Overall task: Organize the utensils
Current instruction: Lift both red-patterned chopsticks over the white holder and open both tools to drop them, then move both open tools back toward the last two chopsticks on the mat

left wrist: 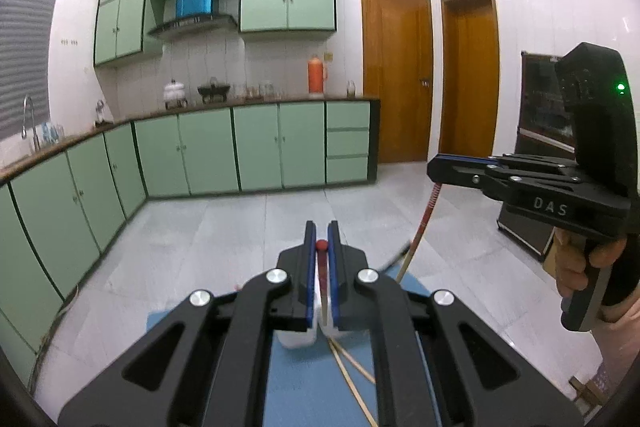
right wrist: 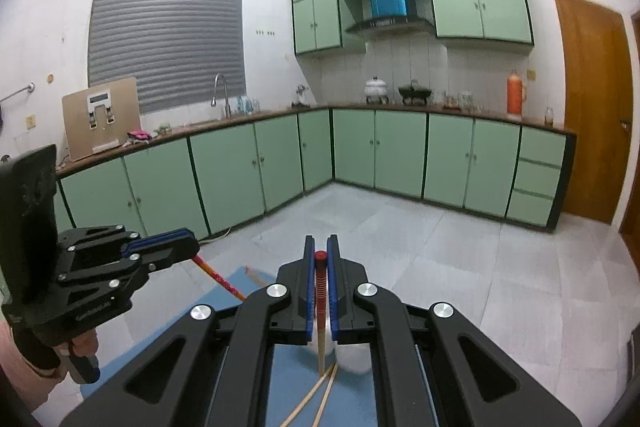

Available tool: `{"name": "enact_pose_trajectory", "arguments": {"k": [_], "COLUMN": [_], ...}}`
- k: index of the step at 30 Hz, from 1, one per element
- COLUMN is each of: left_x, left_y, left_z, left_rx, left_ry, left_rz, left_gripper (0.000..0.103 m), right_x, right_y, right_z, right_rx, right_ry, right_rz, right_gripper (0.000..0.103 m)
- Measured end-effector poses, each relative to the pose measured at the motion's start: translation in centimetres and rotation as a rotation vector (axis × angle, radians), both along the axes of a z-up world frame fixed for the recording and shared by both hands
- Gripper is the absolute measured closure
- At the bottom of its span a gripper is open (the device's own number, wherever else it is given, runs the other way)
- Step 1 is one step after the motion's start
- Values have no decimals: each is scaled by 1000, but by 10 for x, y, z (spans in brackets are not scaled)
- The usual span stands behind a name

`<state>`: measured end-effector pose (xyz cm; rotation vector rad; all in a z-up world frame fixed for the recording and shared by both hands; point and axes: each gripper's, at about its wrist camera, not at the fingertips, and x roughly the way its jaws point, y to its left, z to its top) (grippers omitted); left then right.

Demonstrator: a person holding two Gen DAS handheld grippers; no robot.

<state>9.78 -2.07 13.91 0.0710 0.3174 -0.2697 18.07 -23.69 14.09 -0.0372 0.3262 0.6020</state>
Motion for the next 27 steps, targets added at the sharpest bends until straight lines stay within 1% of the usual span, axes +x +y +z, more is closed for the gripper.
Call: {"name": "enact_pose_trajectory", "arguments": {"k": [2,5,9,13,16,18,19,20,22,23,24,26,27], "left_x": [5,23,49,77,95,108,111,114,113,111,107,96,93], "left_y": [-1,-3,-7,-10,-10,-13,-12,-11,-10,-9,-8,-8,-7], "left_z": [10,22,19,-1,-18,-32,-36,-41,-49,-51,-53,-55,-54], "left_rx": [-2,-3,10,10,14,26,30,30,26,25,23,20,21], "left_ry": [-24,-53,-39,5,43,85,98,113,127,127,126,112,104], "left_rz": [6,24,40,46,55,47,50,50,49,49,52,55,54], "left_gripper": [98,98,98,98,98,98,98,97,91,83,72,63,57], "right_x": [9,25,50,79,101,111,113,113,108,105,99,88,81], "right_y": [2,4,9,13,17,19,19,19,15,12,9,0,-4], "right_z": [12,24,25,4,-21,-39,-47,-54,-62,-63,-64,-62,-61], "right_rx": [6,7,-2,-1,-14,-19,-21,-25,-28,-24,-17,-2,0], "right_ry": [-18,-41,-43,-9,36,82,99,110,109,103,97,71,55], "right_rz": [-3,-20,-54,-81,-101,-99,-97,-99,-116,-122,-129,-167,-185], "right_gripper": [97,97,97,97,97,97,94,84,73,71,69,52,48]}}
